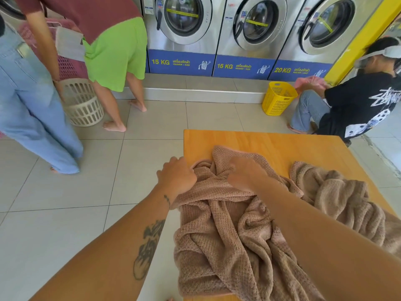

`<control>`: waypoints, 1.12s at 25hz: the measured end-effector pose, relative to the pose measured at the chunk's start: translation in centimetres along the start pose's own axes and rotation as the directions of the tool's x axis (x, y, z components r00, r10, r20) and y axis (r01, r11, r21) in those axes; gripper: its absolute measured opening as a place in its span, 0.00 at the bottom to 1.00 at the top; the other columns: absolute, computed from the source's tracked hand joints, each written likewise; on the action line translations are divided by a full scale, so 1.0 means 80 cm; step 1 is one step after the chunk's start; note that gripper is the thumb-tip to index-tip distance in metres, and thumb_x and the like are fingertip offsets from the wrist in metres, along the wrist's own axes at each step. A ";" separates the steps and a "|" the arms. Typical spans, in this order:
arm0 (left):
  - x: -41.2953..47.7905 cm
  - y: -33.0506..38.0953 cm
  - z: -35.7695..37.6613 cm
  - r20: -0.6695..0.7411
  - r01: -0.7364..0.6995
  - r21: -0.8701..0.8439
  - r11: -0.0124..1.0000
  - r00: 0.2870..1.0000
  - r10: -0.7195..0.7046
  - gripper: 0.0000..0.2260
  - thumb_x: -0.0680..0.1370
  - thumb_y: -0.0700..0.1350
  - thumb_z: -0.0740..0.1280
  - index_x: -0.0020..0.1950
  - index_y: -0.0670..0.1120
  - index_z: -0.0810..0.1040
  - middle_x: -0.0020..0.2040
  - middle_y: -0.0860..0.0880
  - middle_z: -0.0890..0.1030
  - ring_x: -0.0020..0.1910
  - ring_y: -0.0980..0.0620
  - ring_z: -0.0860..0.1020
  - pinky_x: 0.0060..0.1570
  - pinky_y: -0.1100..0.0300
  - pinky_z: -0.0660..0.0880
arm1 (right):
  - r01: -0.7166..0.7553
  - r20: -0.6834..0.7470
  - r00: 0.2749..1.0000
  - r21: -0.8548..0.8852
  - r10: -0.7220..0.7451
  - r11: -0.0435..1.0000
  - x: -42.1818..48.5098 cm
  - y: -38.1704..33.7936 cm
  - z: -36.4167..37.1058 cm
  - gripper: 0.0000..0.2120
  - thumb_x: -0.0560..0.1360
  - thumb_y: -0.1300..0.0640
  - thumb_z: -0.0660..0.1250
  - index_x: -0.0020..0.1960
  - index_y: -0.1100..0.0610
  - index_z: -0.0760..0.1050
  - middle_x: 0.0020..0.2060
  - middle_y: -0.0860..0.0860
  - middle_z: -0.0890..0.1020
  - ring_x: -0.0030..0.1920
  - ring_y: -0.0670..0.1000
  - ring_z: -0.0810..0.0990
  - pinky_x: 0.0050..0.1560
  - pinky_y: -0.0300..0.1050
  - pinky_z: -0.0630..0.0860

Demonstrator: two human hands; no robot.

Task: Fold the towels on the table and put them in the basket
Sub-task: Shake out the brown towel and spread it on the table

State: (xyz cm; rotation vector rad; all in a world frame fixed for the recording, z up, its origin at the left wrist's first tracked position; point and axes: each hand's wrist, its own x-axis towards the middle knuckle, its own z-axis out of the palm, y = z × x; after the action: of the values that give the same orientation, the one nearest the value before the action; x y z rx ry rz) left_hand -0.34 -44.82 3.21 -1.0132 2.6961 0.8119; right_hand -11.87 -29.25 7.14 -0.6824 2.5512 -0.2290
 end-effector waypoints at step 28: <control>0.029 -0.055 -0.019 -0.444 -0.092 -0.757 0.647 0.798 -0.407 0.07 0.81 0.41 0.60 0.55 0.49 0.75 0.46 0.52 0.78 0.43 0.51 0.77 0.38 0.59 0.70 | 0.161 -0.376 0.924 0.223 -0.068 0.961 0.096 -0.037 -0.065 0.14 0.74 0.55 0.62 0.58 0.49 0.78 0.54 0.53 0.82 0.55 0.59 0.79 0.56 0.54 0.77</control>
State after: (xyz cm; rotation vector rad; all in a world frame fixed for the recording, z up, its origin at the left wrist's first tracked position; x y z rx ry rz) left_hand 0.84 -49.70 1.81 -1.9438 2.6047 1.9684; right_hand -19.01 -35.51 9.29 -0.7483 2.7596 -0.7726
